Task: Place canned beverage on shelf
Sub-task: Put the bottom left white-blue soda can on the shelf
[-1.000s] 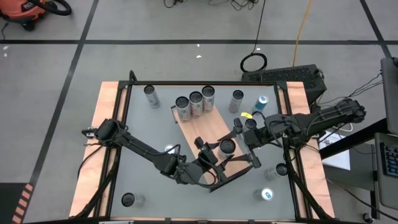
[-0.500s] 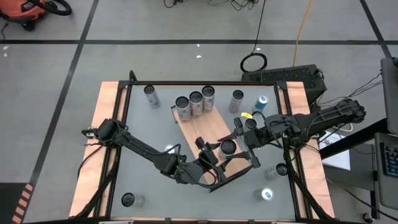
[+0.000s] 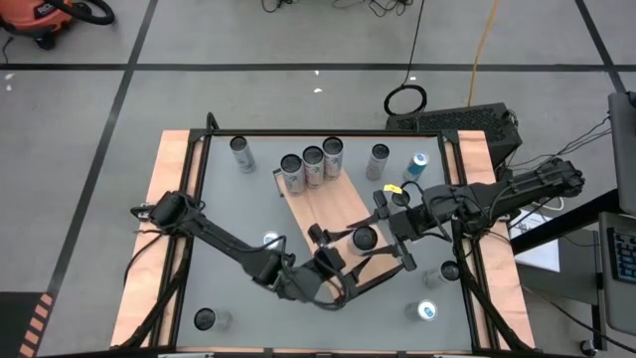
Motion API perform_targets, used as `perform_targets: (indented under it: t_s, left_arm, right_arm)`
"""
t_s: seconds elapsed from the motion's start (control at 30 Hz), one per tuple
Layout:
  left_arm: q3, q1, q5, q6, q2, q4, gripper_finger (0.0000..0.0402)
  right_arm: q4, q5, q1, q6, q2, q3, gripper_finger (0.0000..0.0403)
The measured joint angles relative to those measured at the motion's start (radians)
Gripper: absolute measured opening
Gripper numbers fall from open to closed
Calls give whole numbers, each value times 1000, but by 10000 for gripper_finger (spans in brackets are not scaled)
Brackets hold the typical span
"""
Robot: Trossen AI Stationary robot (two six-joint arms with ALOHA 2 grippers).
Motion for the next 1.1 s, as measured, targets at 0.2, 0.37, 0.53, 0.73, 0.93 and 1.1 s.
perform_targets:
  t_s: [0.2,0.37,0.53,0.73,0.93,1.1]
  left_arm:
    - [1,-56,-90,22,-75,-122,355]
    - [1,-105,-101,-34,-130,-285,356]
    - [1,-178,-122,-299,-204,-599,356]
    - [0,-222,-146,-572,-276,-968,356]
    - [-11,-226,-135,-743,-290,-1145,356]
    - [-109,-189,-106,-767,-288,-1072,356]
  right_arm:
    - [14,-1,-37,-44,3,0,196]
    - [50,-73,-90,-58,42,-1,194]
    - [133,-161,-142,-50,99,-1,197]
    - [223,-162,-193,-57,153,-1,200]
    - [315,-213,-236,-31,209,-1,200]
    - [354,-212,-242,-12,256,-1,200]
